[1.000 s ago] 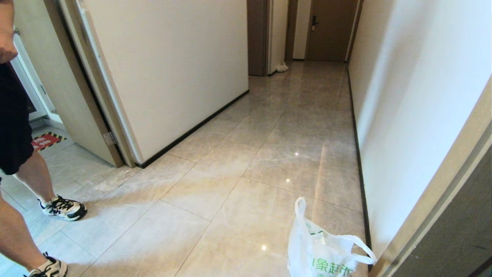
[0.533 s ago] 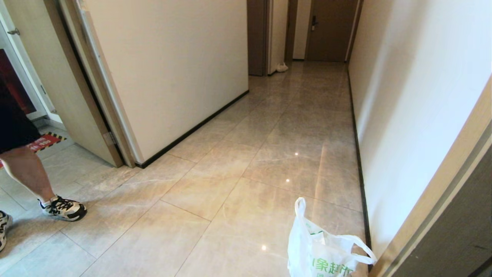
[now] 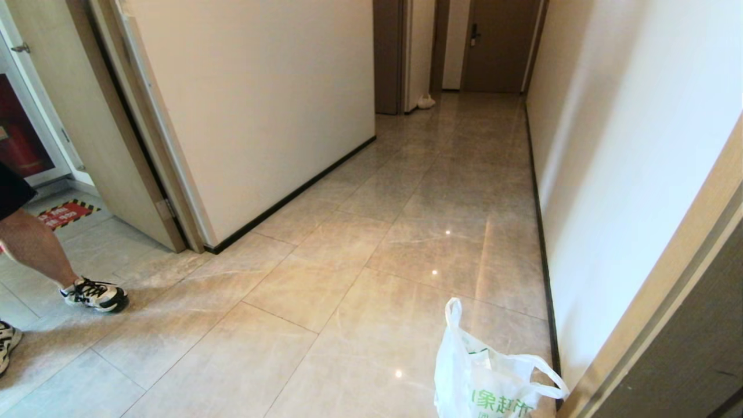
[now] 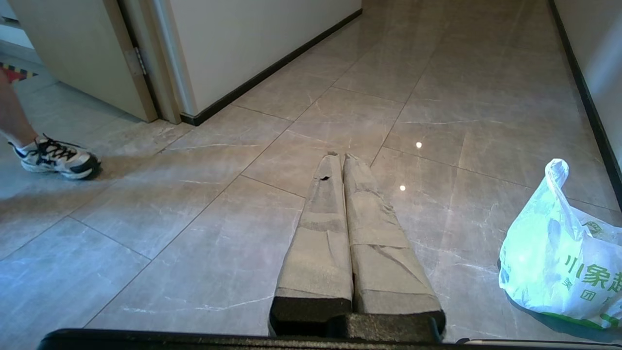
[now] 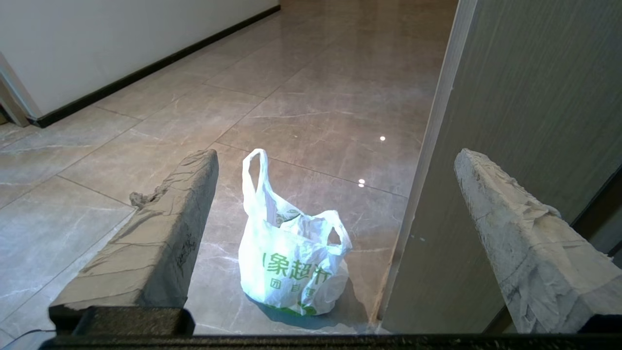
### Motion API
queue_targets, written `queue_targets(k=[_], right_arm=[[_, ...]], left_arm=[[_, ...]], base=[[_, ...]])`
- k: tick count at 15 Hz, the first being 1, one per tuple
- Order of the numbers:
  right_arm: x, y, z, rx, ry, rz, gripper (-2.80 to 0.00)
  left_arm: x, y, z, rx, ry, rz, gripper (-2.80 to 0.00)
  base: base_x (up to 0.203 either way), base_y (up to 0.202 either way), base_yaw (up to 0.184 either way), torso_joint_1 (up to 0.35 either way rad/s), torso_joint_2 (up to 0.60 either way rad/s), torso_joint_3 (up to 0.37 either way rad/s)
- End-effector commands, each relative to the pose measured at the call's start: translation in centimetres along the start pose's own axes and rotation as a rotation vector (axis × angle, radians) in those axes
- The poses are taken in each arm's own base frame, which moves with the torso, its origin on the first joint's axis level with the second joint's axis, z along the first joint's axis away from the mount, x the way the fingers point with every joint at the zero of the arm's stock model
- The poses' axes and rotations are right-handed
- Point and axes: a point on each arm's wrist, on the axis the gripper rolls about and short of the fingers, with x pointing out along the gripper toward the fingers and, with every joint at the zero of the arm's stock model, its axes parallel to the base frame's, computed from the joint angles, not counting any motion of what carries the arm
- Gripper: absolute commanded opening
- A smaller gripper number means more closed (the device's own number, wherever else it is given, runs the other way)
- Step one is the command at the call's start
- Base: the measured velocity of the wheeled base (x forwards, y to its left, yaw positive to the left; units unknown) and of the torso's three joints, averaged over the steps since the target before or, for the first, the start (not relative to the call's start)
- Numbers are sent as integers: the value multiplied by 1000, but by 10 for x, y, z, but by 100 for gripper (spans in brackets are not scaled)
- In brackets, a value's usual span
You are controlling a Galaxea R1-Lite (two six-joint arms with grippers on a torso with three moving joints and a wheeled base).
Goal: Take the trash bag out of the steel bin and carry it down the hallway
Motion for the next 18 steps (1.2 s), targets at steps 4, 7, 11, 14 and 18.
queue_targets(k=[4,7,11,14,18], right_arm=[[0,0,0,6,2,-2,-280],[0,0,0,5,3,-1,-280],[0,0,-1,8,5,-2,-280],[0,0,0,9,3,-2,-280],[0,0,-1,3,5,-1,-280]], left_arm=[[0,0,0,0,0,1,-280],[0,0,0,0,0,-1,-280],[0,0,0,0,0,1,-280],[0,0,0,0,-1,1,-280],[0,0,0,0,0,-1,-280]], base=[[0,0,0,0,0,0],[0,0,0,0,0,0],[0,0,0,0,0,0],[0,0,0,0,0,0],[0,0,0,0,0,0]])
